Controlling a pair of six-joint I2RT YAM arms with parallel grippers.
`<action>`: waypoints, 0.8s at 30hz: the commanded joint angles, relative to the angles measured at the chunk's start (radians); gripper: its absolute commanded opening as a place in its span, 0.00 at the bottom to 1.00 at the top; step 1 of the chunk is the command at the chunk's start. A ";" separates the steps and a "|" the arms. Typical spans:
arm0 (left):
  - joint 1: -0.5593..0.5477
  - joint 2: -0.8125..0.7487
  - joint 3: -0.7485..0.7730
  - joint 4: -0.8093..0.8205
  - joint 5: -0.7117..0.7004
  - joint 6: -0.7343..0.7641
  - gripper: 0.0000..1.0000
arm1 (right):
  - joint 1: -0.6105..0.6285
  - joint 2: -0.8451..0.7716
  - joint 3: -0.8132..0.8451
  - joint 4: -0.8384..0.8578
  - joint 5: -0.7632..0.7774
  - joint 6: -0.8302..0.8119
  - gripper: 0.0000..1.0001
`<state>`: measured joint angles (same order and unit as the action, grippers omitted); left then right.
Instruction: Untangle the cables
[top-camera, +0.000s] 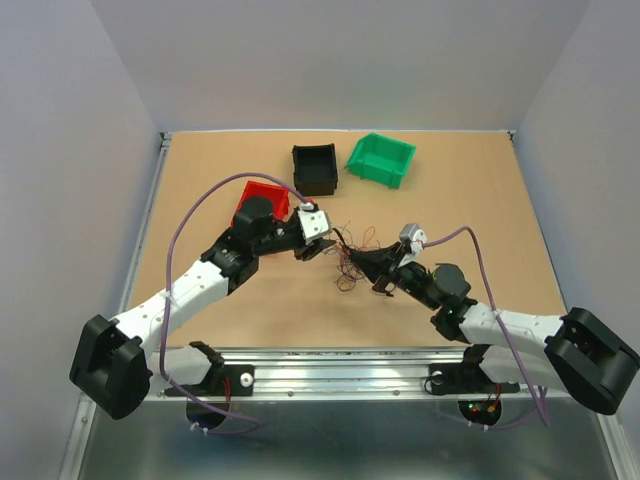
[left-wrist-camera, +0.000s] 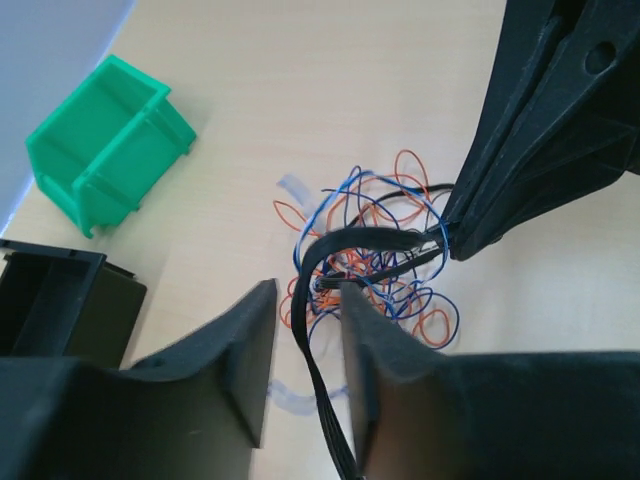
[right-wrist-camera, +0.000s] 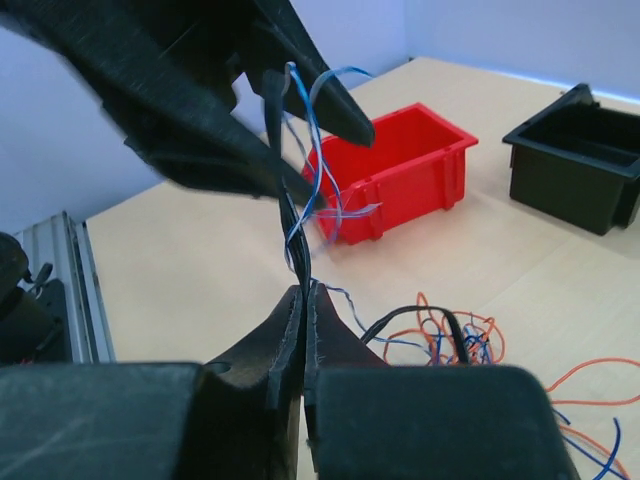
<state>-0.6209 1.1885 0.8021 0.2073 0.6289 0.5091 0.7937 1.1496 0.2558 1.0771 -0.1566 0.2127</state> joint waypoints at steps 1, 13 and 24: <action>-0.003 -0.093 -0.055 0.116 -0.060 -0.004 0.63 | 0.007 -0.073 0.043 -0.076 0.072 0.004 0.01; 0.000 -0.245 -0.176 0.284 -0.152 -0.054 0.77 | 0.006 -0.057 0.236 -0.492 0.103 0.039 0.00; -0.002 -0.084 -0.084 0.159 -0.017 0.006 0.78 | 0.006 -0.093 0.209 -0.488 0.115 0.057 0.01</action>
<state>-0.6205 1.0523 0.6426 0.3958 0.5579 0.4934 0.7937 1.0966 0.4461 0.5724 -0.0662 0.2596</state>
